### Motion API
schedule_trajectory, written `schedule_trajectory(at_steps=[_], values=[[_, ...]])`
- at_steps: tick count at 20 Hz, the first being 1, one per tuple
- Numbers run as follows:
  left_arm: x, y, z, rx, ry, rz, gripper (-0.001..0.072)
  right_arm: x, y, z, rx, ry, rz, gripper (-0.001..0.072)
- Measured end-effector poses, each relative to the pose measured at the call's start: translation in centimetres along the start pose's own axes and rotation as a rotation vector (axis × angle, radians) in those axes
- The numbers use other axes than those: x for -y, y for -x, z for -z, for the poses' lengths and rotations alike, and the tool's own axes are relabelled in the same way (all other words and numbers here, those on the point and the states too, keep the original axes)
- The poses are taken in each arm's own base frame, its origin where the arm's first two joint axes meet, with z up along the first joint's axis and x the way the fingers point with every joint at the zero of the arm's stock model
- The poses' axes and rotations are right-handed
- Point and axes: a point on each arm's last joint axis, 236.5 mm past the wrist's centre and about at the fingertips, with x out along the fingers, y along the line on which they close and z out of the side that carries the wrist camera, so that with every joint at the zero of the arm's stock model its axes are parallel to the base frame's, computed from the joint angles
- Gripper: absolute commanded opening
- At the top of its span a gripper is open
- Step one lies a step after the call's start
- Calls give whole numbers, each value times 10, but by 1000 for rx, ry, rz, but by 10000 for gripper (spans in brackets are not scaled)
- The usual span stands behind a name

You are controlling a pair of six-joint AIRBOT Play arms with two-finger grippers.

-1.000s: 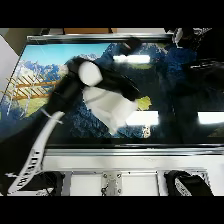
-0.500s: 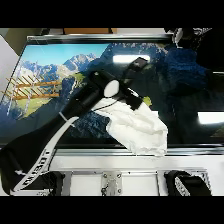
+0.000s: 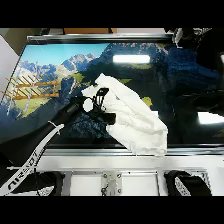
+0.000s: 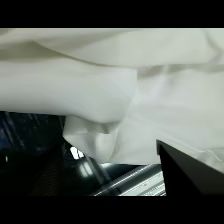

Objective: Fold the clothes and pants, and hang the long-sleeved shirts on hangers.

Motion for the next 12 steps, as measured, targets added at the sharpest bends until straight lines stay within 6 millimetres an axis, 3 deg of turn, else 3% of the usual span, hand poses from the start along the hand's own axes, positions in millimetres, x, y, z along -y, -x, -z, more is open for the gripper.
schedule_trajectory(at_steps=[1,5,12], values=[[-1,-11,5,-17,15,13,619,0,-13,14,-52,5,-14,631],[-14,-36,12,-53,77,31,619,6,-60,65,-260,24,-57,633],[-23,-44,8,-42,115,40,619,16,-132,133,-548,33,-105,632]])
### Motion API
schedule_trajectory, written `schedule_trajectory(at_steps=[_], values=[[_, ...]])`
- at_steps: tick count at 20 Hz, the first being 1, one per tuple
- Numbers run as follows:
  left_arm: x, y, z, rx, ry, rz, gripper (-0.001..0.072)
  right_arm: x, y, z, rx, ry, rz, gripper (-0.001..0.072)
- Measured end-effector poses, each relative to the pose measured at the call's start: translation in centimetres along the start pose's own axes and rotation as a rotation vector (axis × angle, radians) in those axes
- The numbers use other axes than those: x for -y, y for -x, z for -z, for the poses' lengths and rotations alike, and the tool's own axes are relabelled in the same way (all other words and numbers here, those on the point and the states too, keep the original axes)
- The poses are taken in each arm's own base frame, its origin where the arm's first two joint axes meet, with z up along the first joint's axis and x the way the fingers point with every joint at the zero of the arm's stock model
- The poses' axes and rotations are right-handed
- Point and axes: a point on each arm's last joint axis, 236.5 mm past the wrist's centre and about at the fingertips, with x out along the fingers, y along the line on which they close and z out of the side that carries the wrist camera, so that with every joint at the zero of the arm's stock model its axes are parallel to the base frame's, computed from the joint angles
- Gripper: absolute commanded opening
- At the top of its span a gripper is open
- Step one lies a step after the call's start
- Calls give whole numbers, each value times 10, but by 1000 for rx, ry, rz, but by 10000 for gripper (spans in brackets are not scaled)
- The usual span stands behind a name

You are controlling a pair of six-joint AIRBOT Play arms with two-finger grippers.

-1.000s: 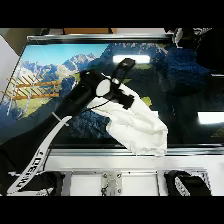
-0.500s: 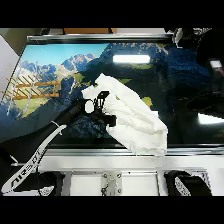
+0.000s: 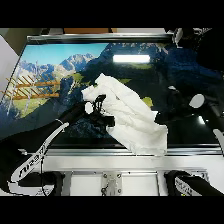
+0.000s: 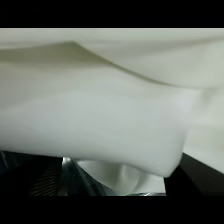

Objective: Fold the clothes and pants, and hang the long-sleeved shirts on hangers.

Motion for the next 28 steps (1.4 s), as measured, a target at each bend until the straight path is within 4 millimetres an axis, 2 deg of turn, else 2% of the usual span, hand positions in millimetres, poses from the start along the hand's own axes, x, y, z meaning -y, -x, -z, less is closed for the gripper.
schedule_trajectory(at_steps=[4,5,6,7,8,10,12,14,17,19,21,22,24,28], values=[[0,0,-3,11,4,3,617,-7,-39,-6,-45,53,-8,633],[0,0,-3,11,5,3,505,-10,-47,-8,-48,66,-8,631],[0,0,-3,12,6,4,237,-14,-53,-10,-47,82,-8,534],[0,0,-3,13,12,5,19,-17,-58,-13,-42,97,-6,306],[0,0,-4,14,13,6,19,-20,-62,-17,-32,112,-3,31],[-2,2,-7,23,22,7,19,-23,-62,-27,0,123,5,31],[-6,21,-23,74,34,10,19,-22,-44,-50,79,109,24,30],[-13,59,-49,160,39,12,18,-16,-2,-82,210,86,55,30],[-23,145,-85,339,51,18,19,0,93,-121,458,1,109,30],[-26,197,-92,437,51,18,19,17,149,-123,585,-89,147,29],[-26,228,-85,495,44,18,19,32,179,-111,626,-176,169,30],[-26,233,-78,503,39,16,19,38,185,-102,616,-213,176,29],[-27,228,-61,485,38,14,19,48,178,-83,557,-268,180,30],[-32,185,-30,390,55,7,19,65,128,-51,401,-354,172,44]])
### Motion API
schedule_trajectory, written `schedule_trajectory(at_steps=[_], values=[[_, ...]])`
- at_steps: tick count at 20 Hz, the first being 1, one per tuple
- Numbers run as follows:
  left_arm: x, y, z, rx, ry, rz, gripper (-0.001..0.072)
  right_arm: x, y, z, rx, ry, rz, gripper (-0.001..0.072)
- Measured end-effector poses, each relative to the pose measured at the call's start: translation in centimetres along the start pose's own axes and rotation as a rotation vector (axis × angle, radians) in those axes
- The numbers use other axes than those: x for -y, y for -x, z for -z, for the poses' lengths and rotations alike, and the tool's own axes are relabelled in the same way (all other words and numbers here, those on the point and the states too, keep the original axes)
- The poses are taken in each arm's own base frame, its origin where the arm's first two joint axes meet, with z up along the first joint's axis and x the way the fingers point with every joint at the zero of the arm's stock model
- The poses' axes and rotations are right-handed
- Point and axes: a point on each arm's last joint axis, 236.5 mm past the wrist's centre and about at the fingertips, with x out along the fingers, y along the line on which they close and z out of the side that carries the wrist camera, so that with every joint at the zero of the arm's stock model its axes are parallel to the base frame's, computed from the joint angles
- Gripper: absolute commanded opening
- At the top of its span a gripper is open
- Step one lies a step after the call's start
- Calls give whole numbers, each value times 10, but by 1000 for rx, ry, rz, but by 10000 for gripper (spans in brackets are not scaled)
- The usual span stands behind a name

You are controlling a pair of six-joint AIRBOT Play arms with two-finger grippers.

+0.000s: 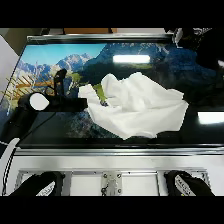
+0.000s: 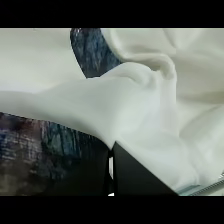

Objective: Fold the clothes and pants, and hang the long-sleeved shirts on hangers.

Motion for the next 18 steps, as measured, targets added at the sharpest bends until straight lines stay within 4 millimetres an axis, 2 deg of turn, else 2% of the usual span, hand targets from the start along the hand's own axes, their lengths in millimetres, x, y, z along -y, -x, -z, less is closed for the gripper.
schedule_trajectory(at_steps=[1,2,3,4,6,8,10,11,12,14,18], values=[[-2,-9,9,-24,4,-4,19,4,-10,7,-28,-13,4,100],[-4,-19,17,-51,10,-9,20,8,-19,9,-39,-24,8,356],[-7,-27,24,-74,13,-15,20,13,-26,8,-39,-32,18,583],[-10,-37,31,-101,21,-22,20,15,-31,5,-29,-36,22,603],[-18,-56,42,-153,36,-40,19,17,-35,-5,2,-36,24,584],[-30,-73,49,-189,59,-62,20,16,-30,-12,30,3,25,584],[-43,-84,51,-206,90,-81,19,9,-20,-7,26,42,15,583],[-49,-87,51,-209,106,-88,19,4,-14,3,8,64,7,582],[-52,-89,50,-209,116,-92,19,-3,-9,16,-15,86,-4,574],[-57,-89,50,-208,128,-97,20,-19,-4,56,-86,126,-29,564],[-50,-91,50,-200,110,-90,20,-45,-13,159,-279,157,-45,559]])
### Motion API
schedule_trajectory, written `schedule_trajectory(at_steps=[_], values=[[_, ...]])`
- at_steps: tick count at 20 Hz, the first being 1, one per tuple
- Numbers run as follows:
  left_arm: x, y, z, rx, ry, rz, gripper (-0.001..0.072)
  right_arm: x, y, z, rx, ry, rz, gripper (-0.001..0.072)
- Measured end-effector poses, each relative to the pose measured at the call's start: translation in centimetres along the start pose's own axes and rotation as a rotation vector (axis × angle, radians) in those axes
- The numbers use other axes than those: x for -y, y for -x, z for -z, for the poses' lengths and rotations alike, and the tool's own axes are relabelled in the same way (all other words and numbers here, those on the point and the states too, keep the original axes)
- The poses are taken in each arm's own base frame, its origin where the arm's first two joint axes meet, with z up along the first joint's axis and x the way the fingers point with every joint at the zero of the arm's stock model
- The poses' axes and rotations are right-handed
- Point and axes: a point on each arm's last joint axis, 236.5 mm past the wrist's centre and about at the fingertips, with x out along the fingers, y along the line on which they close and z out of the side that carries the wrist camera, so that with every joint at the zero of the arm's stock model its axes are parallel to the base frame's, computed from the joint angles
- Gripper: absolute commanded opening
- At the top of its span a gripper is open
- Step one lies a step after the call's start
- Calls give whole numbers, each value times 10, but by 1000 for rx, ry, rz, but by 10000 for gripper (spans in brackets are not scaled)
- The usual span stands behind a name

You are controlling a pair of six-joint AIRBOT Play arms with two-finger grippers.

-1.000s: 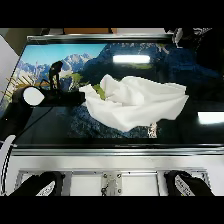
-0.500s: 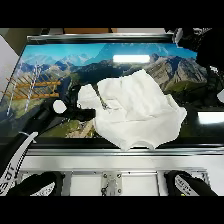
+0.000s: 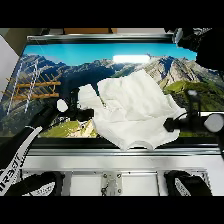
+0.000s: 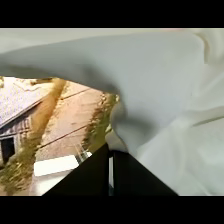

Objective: Fold the clothes and pants, and hang the long-sleeved shirts on hangers.

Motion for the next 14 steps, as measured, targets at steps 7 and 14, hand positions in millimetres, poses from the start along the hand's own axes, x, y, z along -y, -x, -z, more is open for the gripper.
schedule_trajectory(at_steps=[7,14], values=[[10,-3,0,15,-37,3,20,-33,-52,90,-246,166,112,476],[10,-3,0,16,-39,4,20,-14,-84,84,-205,96,334,476]])
